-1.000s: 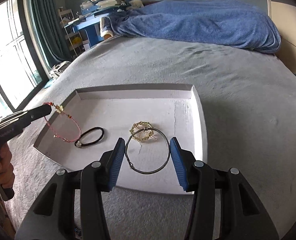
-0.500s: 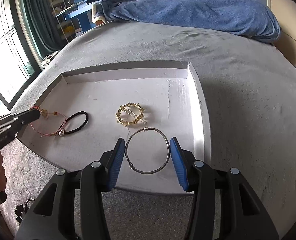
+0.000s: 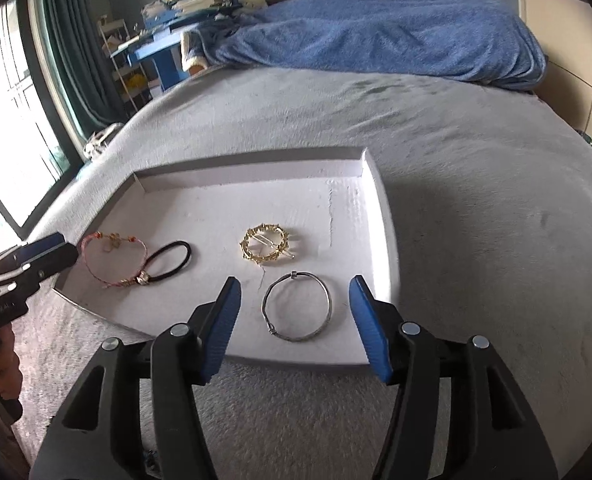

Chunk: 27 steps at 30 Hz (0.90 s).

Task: Organize jewelry
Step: 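Return both tools to the pile and close the right tool on the dark red bead bracelet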

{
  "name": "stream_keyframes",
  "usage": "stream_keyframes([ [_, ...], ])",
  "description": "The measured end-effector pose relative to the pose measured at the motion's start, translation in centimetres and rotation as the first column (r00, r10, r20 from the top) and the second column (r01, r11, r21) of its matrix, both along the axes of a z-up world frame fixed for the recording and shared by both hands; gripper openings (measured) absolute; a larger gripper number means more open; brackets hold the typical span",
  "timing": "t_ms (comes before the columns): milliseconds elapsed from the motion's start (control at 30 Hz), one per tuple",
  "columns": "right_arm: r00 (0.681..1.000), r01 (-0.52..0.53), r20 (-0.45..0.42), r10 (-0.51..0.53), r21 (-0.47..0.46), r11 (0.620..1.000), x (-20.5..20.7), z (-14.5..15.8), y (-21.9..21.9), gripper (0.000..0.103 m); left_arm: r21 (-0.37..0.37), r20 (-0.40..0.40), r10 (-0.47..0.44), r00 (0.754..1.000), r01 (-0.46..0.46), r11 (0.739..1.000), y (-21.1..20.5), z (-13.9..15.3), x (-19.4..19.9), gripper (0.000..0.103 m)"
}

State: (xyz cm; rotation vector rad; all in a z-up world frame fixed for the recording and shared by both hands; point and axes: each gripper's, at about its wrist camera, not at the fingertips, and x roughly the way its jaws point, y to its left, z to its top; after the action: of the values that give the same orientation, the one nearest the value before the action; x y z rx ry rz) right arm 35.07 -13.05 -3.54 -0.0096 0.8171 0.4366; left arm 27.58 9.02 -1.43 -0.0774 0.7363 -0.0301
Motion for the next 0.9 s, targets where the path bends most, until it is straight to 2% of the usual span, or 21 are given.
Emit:
stream_keyframes([
  [100, 1.0, 0.01, 0.017, -0.01, 0.013, 1.0, -1.0, 0.7, -0.8, 0.063, 0.013, 0.015, -0.004, 1.0, 0.004, 1.0, -0.1, 0.5, -1.0, 0.071],
  [233, 1.0, 0.028, 0.009, -0.029, 0.023, 0.999, -2.0, 0.8, -1.6, 0.064, 0.007, 0.023, -0.015, 1.0, 0.015, 1.0, -0.2, 0.8, -2.4, 0.074],
  [467, 0.998, 0.062, -0.02, -0.061, 0.054, 0.997, -4.0, 0.2, -3.1, 0.066, -0.036, -0.015, -0.026, 1.0, 0.026, 0.999, -0.8, -0.1, -5.4, 0.075],
  [900, 0.992, 0.119, -0.058, -0.116, 0.049, 0.992, -7.9, -0.8, -6.1, 0.069, -0.023, -0.062, -0.082, 0.995, 0.081, 0.996, -3.2, -1.9, -8.3, 0.076],
])
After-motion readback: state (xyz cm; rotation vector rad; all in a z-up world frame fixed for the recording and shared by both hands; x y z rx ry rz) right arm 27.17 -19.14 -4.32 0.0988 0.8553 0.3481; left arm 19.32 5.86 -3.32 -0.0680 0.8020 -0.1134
